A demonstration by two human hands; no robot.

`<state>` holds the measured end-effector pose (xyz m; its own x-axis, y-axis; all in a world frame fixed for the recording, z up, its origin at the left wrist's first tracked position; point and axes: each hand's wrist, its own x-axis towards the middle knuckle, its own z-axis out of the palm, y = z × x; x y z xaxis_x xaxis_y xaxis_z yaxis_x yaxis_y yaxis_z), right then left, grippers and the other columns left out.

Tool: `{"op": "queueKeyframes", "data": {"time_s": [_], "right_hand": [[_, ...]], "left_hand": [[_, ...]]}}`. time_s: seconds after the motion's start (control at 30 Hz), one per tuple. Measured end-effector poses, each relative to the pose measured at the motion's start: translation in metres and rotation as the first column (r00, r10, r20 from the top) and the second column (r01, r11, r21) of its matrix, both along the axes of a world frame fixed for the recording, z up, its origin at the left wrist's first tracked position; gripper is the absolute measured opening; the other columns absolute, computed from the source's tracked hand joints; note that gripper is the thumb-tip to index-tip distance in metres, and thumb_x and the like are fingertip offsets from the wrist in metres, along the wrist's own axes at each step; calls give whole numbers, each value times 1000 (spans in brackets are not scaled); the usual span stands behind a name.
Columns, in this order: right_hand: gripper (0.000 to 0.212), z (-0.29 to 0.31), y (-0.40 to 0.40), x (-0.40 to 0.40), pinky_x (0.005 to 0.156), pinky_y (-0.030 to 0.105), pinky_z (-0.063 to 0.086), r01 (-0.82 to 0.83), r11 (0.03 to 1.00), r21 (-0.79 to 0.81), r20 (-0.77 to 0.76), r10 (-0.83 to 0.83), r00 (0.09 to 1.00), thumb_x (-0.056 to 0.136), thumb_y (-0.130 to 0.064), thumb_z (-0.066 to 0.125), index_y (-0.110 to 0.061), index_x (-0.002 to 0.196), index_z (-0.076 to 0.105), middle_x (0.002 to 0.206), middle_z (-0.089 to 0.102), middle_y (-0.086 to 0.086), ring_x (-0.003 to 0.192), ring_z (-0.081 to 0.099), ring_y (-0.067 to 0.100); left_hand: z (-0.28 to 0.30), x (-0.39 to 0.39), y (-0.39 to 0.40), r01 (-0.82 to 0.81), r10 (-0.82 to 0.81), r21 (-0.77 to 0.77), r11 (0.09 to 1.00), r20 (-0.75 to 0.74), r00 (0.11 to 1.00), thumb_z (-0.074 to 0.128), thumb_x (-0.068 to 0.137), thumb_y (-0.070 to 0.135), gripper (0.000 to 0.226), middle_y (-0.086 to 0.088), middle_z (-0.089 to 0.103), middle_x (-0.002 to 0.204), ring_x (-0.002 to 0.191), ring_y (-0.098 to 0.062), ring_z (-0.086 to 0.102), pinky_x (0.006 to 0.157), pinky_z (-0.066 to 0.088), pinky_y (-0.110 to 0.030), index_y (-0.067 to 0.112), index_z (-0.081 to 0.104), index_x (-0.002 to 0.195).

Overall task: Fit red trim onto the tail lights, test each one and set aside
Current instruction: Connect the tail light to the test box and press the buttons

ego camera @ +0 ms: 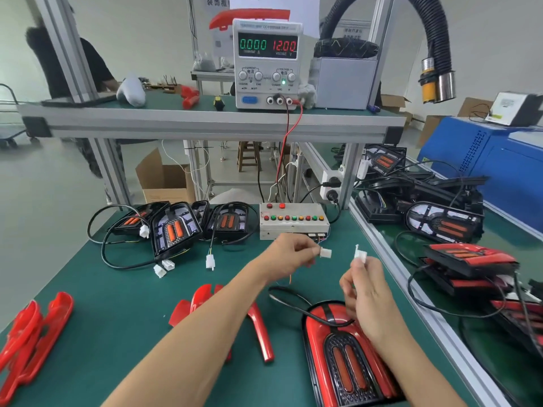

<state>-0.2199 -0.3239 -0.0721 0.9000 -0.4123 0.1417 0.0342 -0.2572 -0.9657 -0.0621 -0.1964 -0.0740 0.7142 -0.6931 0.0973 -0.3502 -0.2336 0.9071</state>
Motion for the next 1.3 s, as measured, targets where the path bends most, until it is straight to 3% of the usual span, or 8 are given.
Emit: {"op": "queueKeyframes", "data": {"time_s": [0.27,0.43,0.53,0.7,0.83,0.93,1.03,1.3], "right_hand": [[28,7,-15,33,51,21,31,-66,897,-436,-98,26,995,102,-43,54,-30,82,67,54,44,-14,50,39,4],[29,10,-11,37,53,21,33,-34,829,-558,-94,-22,995,103,-43,52,-23,101,72,54,48,-15,54,45,7],[23,13,-9,36,60,31,40,-36,787,-616,-87,-23,996,103,-42,53,-32,108,73,62,53,-8,61,51,8],[22,15,-9,38,70,39,47,-35,738,-674,-102,-46,994,103,-41,52,-34,112,72,79,56,-3,75,55,13],[32,12,-13,39,64,36,40,-74,705,-706,-146,-43,988,104,-45,45,-24,94,67,74,51,-3,68,52,14],[42,12,-19,41,55,31,32,-120,734,-668,-187,-10,982,106,-46,40,-17,90,65,64,47,-6,56,43,10],[36,14,-24,41,50,22,30,-148,774,-616,-204,24,979,107,-43,38,-29,95,69,56,44,-8,47,43,4],[35,14,-35,44,48,19,35,-231,757,-611,-275,70,959,107,-45,36,-37,87,63,55,42,-9,44,40,4]], "left_hand": [[-3,4,16,-85,34,-256,963,-197,980,59,102,13,16,5,67,82,80,-7,58,87,44,-21,18,73,95],[0,4,18,-63,12,-277,959,-183,983,61,102,18,17,2,64,84,80,-8,54,75,43,-11,21,74,92],[0,5,20,-44,12,-235,971,-137,991,64,99,24,14,-1,60,83,79,-12,50,75,42,-18,24,74,91],[1,7,23,-26,14,-180,983,-67,998,65,92,38,14,0,59,79,76,-13,48,75,39,-31,28,75,87],[3,11,23,0,-1,-126,992,-8,1000,65,96,32,16,-4,57,79,75,-17,45,74,37,-35,20,74,90],[6,12,22,5,-6,-113,994,-1,1000,65,98,27,15,5,60,75,71,-10,48,71,39,-25,28,73,86],[5,11,21,7,-10,-133,991,-22,1000,66,99,25,19,14,67,72,64,-3,50,62,39,-11,32,73,82],[2,7,20,13,-23,-125,992,-79,997,67,98,21,13,14,69,69,58,6,52,59,38,-5,22,77,89]]}}
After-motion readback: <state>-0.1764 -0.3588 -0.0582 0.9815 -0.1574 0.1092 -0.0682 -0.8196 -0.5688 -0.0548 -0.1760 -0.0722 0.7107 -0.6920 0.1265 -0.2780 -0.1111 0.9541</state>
